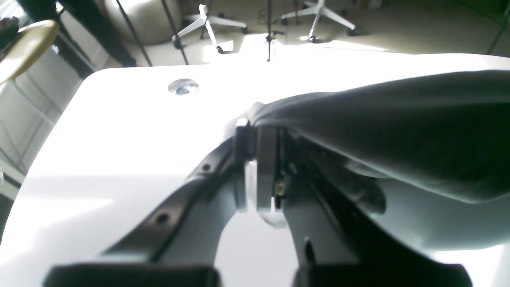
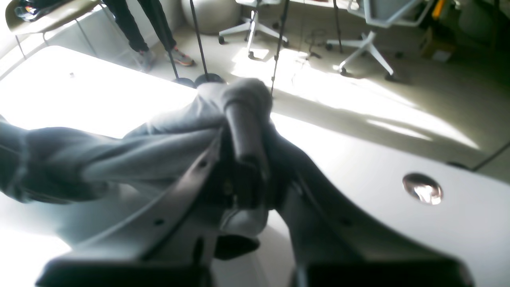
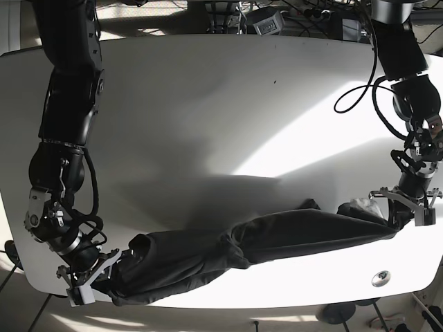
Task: Fold the T-shirt properly
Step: 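Stretch the shirt between both grippers and lay it on the table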
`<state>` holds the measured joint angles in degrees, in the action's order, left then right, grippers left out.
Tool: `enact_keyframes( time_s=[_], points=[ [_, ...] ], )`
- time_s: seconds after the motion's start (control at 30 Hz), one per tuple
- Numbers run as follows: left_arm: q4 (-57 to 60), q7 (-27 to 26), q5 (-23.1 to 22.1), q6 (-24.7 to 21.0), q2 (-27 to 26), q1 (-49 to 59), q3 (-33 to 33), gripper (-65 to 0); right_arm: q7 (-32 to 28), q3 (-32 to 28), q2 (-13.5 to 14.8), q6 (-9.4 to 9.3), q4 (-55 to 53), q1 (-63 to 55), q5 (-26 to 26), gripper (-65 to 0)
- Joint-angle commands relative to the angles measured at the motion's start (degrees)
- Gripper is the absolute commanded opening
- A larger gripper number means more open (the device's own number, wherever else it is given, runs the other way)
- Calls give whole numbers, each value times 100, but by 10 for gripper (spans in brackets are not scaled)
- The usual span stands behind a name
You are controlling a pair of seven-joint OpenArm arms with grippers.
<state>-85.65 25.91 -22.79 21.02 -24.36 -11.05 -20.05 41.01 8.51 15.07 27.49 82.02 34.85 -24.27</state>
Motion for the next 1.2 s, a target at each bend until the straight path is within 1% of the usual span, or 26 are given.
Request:
enact_keyframes(
  time_s=[0.03,0.17,0.23,0.4,0.5,0.67,0.7,0.73,0.77,0.87,0.97,1.0,1.03,1.1,1.13,1.17,1.2],
  points=[
    [-117,-204,-91,145,-92,239,-214,-650,-159,173,71,-19,462,-474,-65,-628],
    [-169,-187,-91,356,58,951,-584,-650,-150,560,62,-19,1077,-1907,-74,-628],
    [-380,-169,-73,400,76,1470,-768,-650,-150,832,-114,-19,1420,-2725,-74,-628],
    [-442,-178,-91,400,76,2235,-812,-650,-150,1465,-562,16,1965,-4105,-74,-628],
    [-451,-178,-91,400,76,2542,-926,-650,-150,1659,-808,16,2132,-4571,-74,-628],
    [-442,-178,-47,408,67,2876,-988,-650,-185,1957,-1072,34,2141,-5107,-74,-626],
    [-451,-178,-47,408,67,2920,-988,-650,-185,1957,-1089,78,2141,-5169,-74,-626],
    [-460,-178,-47,408,67,2955,-988,-650,-185,1957,-1098,192,2141,-5195,-74,-625],
    [-460,-178,-47,408,67,3008,-988,-650,-167,1957,-1107,245,2150,-5213,-74,-625],
    [-732,-169,-38,408,67,3149,-979,-650,-167,1957,-1081,324,2132,-5309,-56,-623],
    [-1119,-160,-38,400,67,3307,-979,-650,-176,2054,-1063,333,2123,-5397,-39,-626],
    [-1233,-160,24,400,67,3316,-997,-650,-159,2274,-1081,333,2150,-5424,-56,-626],
    [-1356,-160,182,400,67,3316,-1014,-650,-159,2397,-1081,324,2150,-5441,-65,-626],
    [-1664,-160,859,400,67,3351,-988,-650,-159,2590,-966,342,2123,-5450,-48,-626],
    [-1752,-160,1149,408,67,3360,-970,-650,-159,2599,-887,403,2123,-5485,-65,-626],
    [-1831,-160,1395,461,67,3360,-953,-650,-159,2582,-843,517,2123,-5538,-65,-628],
    [-1893,-160,1624,646,67,3360,-909,-650,-159,2582,-843,588,2132,-5573,-56,-628]
  ],
)
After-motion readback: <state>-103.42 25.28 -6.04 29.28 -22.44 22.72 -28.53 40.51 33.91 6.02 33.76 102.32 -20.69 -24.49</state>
